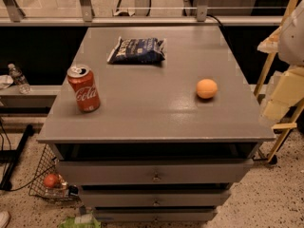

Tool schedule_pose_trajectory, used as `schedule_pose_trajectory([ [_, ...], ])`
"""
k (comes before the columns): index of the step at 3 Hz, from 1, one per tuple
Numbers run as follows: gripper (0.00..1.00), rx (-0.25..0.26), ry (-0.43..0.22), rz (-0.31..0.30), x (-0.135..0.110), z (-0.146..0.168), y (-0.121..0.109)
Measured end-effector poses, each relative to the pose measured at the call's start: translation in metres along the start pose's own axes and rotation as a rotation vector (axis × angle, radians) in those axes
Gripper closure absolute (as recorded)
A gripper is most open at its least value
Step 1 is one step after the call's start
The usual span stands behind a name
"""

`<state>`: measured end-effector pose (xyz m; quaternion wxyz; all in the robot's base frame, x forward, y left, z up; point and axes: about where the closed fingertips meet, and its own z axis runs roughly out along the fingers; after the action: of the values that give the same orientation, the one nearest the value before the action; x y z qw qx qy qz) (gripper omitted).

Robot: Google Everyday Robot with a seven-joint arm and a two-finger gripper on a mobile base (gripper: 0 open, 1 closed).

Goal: Pick blue chip bag

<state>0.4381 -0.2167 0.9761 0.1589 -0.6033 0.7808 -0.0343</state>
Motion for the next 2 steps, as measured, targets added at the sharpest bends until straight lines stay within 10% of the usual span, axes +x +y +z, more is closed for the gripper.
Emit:
schedule_pose_trajectory([
  [2, 0.00, 0.003, -0.018, 0.042, -0.0019, 0.0013, 0.0055],
])
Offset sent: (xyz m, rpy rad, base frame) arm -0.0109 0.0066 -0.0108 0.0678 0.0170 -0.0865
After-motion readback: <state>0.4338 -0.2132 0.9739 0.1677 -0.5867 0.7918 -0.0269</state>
